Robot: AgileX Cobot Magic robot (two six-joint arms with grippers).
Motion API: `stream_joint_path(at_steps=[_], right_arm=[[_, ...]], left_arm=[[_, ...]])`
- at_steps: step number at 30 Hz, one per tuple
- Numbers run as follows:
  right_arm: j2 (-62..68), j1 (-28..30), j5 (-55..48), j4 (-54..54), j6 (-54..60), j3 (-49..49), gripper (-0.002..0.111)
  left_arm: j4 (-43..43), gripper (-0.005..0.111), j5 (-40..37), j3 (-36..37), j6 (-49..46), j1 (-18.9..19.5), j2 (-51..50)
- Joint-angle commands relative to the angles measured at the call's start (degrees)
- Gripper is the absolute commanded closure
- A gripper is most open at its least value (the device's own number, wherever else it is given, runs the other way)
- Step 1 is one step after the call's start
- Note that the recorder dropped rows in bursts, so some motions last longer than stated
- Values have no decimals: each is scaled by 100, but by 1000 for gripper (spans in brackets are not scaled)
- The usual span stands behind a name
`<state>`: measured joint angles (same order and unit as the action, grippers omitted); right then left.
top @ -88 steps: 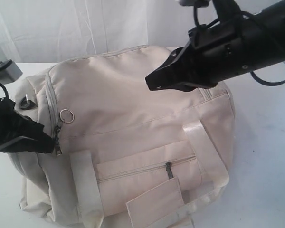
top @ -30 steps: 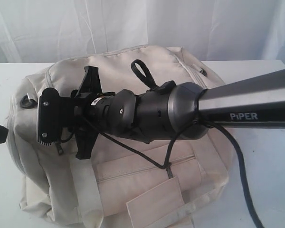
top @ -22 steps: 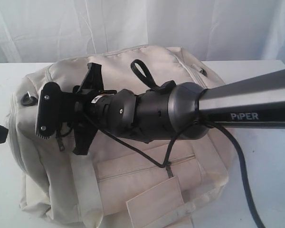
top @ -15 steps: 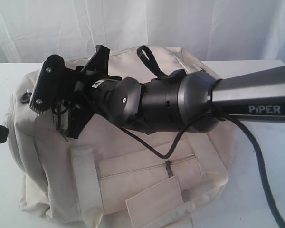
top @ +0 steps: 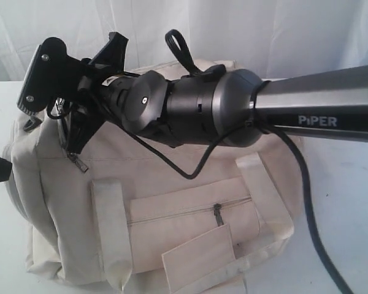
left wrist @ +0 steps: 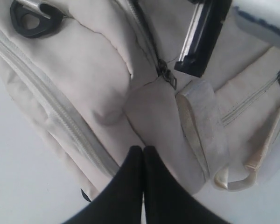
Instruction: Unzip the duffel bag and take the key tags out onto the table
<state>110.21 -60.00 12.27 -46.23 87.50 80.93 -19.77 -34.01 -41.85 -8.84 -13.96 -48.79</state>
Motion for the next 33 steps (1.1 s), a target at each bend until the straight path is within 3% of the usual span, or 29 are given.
stream_joint_path(at_steps=[1, 5, 8, 12, 14, 17, 21, 28, 31, 33], right_arm=[[226, 133, 88, -21, -61, 399, 108], [387, 178, 25, -21, -61, 651, 108], [437, 226, -59, -21, -61, 774, 108], [437, 338, -293, -21, -88, 900, 108], [437, 436, -642, -35, -287, 964, 108], [387, 649, -1462, -45, -684, 1100, 108], [386, 880, -2372, -45, -975, 1332, 108], [354, 1071, -3359, -22, -1203, 1630, 108], [354, 1103, -3642, -22, -1329, 1778, 108], [354, 1103, -3653, -22, -1359, 1856, 108]], left_arm=[[-77, 107, 174, 107, 11, -10, 18], [-77, 103, 499, 146, -28, -10, 18], [-77, 85, 812, 146, -39, -10, 9], [-77, 49, 1253, 146, -39, -10, -66], [-77, 42, 1394, 146, -39, -10, -186], [-352, 41, 1410, 146, -84, -13, -482], [-954, 41, 1398, 146, -837, -207, -859], [-1108, 42, 1691, 72, -1065, -350, -1137], [-1108, 54, 1805, 26, -1065, -350, -1258], [-1108, 72, 1804, 26, -1065, -350, -1370]])
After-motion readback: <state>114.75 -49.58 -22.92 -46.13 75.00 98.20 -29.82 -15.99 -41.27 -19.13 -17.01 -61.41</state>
